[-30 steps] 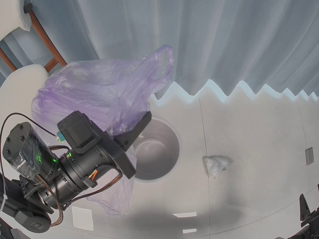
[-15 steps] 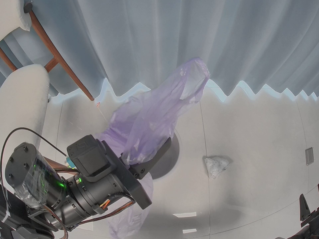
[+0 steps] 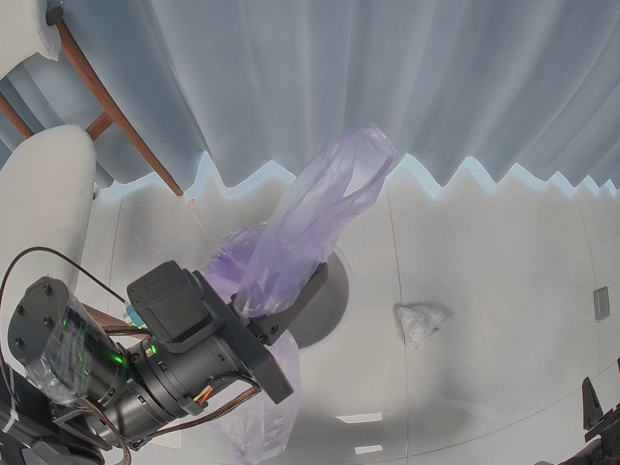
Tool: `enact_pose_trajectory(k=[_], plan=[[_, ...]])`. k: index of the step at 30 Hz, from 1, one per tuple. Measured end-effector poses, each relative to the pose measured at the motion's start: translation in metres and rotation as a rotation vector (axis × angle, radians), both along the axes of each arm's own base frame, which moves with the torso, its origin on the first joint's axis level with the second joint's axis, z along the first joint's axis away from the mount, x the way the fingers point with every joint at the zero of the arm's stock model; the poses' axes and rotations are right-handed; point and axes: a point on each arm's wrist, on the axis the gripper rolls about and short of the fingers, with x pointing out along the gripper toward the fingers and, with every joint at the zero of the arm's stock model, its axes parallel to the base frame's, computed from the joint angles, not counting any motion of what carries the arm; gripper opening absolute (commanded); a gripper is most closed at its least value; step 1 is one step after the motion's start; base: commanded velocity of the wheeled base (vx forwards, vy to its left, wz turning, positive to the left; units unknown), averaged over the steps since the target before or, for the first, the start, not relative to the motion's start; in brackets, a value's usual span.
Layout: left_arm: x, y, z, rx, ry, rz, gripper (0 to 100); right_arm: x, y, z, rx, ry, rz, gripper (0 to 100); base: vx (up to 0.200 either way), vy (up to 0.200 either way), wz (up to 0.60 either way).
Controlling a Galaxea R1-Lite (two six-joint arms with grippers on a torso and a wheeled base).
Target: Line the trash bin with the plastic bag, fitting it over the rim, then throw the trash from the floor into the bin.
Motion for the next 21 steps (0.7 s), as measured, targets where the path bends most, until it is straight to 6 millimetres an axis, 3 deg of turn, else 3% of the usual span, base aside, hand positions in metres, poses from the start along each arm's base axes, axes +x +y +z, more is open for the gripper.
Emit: enact_pose_trajectory(k=[21], plan=[[-0.0109,-0.0037,0.0054,-0.023,-0.013,-0.041,0,0.0000,0.0000,0.0000,0.000,0.000,-0.001,100,0.000,0.000,0.00]])
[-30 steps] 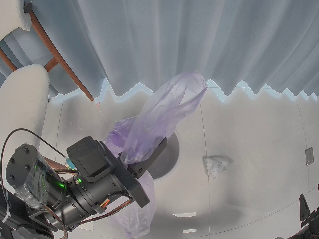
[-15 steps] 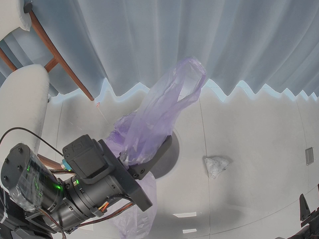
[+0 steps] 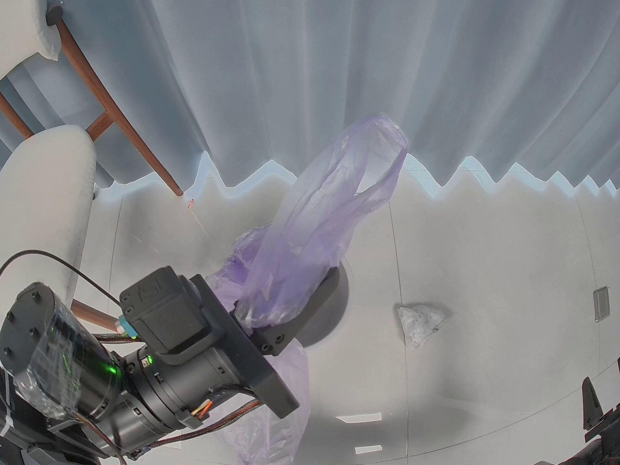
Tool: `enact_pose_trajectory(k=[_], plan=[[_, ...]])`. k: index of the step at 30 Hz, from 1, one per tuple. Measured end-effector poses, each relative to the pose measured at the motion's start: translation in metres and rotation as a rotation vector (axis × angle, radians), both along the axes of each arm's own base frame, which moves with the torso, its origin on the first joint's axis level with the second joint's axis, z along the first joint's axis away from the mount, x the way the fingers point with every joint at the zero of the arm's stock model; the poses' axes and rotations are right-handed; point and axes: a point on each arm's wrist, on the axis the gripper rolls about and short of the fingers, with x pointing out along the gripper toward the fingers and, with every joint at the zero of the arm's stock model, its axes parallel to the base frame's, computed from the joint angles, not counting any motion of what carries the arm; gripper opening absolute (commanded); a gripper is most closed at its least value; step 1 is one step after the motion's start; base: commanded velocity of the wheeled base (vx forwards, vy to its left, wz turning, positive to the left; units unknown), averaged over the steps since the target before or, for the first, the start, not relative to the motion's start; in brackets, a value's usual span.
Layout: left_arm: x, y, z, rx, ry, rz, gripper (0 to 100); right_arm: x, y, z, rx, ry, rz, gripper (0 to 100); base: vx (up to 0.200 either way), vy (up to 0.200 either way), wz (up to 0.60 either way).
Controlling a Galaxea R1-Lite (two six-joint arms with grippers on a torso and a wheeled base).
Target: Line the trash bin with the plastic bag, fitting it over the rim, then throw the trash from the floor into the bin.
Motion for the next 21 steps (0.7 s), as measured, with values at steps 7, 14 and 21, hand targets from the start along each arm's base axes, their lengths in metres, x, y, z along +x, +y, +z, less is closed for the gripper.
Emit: enact_pose_trajectory(k=[7,14,21], plan=[[-0.002,-0.001,0.002,-0.009,-0.007,-0.013,0,0.000,0.000,0.000,0.000,0.000,0.000,100,0.000,0.000,0.00],[-0.009,-0.003,0.002,-0.023,-0.016,-0.039,0,0.000,0.000,0.000,0.000,0.000,0.000,100,0.000,0.000,0.00],[-0.011,-0.002,-0.001,-0.011,-0.008,-0.043,0,0.000,0.000,0.000,0.000,0.000,0.000,100,0.000,0.000,0.00]])
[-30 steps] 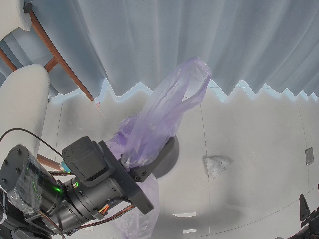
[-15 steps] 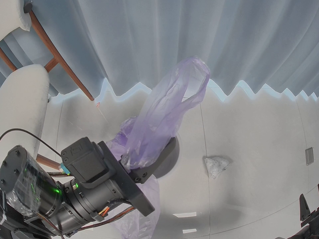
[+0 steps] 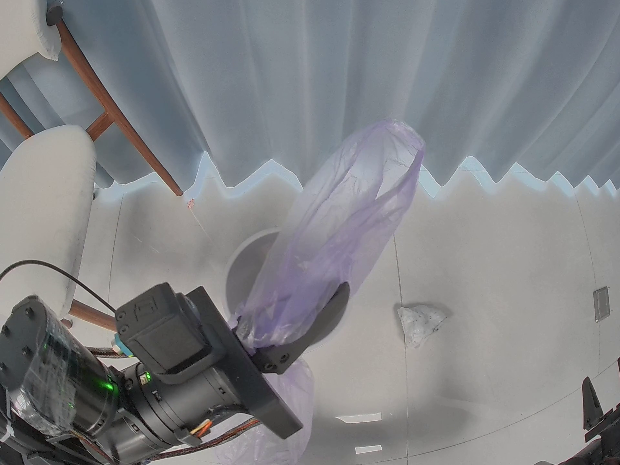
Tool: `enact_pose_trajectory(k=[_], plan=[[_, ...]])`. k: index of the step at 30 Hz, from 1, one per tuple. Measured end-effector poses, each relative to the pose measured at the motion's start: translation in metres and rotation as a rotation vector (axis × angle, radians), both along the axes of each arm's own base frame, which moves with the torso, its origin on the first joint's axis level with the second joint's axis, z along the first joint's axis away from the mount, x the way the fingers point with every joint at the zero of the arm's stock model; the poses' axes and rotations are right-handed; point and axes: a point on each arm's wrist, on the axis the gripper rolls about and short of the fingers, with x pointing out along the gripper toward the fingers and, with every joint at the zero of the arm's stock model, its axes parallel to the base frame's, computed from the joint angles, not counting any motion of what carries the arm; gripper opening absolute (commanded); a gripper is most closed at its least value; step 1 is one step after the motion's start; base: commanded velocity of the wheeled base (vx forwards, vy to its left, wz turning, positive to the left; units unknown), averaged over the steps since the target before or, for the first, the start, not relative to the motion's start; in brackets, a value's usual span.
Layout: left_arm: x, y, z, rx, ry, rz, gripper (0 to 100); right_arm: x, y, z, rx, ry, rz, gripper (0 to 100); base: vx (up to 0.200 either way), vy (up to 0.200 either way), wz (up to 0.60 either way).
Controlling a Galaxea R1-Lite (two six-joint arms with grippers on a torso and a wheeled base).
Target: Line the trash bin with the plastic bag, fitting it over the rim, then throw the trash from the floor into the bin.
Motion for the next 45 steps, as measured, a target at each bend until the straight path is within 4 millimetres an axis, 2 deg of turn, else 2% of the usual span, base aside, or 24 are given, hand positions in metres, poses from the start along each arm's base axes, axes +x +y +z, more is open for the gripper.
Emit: enact_pose_trajectory(k=[5,16,30,45], plan=[[0.005,0.004,-0.001,0.006,0.002,0.029,0,0.000,0.000,0.000,0.000,0.000,0.000,100,0.000,0.000,0.00],[0.037,0.030,-0.006,0.070,-0.036,0.222,0,0.000,0.000,0.000,0.000,0.000,0.000,100,0.000,0.000,0.00],[0.066,0.055,0.004,0.068,-0.080,0.395,0,0.000,0.000,0.000,0.000,0.000,0.000,100,0.000,0.000,0.00],[0.084,0.066,0.009,0.049,-0.091,0.467,0,0.000,0.000,0.000,0.000,0.000,0.000,100,0.000,0.000,0.00]])
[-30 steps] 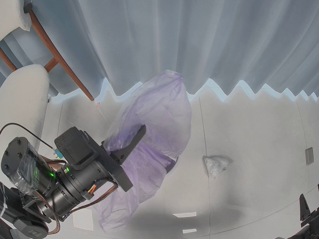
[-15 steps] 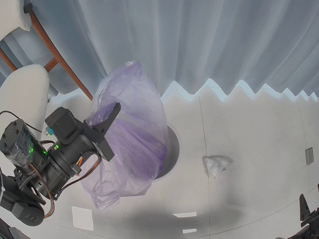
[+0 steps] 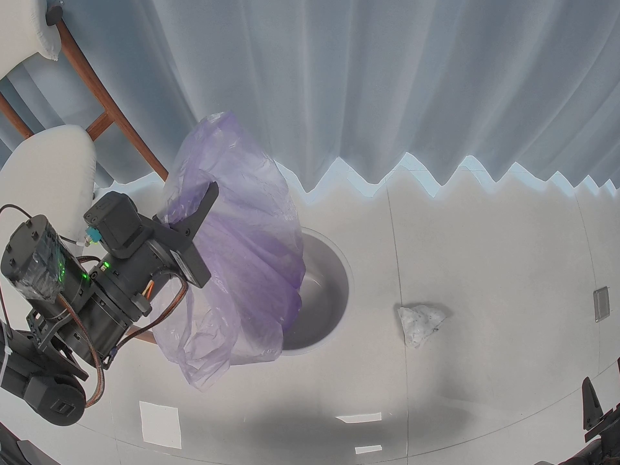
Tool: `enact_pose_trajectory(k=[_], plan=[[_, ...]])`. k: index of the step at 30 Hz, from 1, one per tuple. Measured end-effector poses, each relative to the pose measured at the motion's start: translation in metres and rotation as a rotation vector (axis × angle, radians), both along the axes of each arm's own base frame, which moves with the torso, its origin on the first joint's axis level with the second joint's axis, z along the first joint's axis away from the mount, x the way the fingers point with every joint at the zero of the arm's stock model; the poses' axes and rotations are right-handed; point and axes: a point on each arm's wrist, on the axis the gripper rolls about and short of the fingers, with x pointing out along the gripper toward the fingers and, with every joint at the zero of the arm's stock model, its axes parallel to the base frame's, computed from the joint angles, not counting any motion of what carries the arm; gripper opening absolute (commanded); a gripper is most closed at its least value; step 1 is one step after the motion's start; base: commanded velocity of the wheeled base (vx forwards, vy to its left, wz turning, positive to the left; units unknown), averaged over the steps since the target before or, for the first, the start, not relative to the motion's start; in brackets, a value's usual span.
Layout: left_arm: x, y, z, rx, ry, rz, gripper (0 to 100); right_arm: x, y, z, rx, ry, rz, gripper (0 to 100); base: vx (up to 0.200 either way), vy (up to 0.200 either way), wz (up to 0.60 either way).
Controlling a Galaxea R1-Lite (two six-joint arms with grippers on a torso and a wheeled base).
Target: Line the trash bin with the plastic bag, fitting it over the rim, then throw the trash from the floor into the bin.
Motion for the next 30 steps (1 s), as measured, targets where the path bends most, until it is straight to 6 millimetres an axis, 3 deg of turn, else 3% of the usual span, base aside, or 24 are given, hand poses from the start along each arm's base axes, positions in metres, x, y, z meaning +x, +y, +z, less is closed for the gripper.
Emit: enact_pose_trajectory(k=[14,30], plan=[[0.009,-0.001,-0.015,0.028,0.049,0.013,0,0.000,0.000,0.000,0.000,0.000,0.000,100,0.000,0.000,0.00],[0.032,-0.002,-0.042,0.043,0.086,0.048,0,0.000,0.000,0.000,0.000,0.000,0.000,100,0.000,0.000,0.00]])
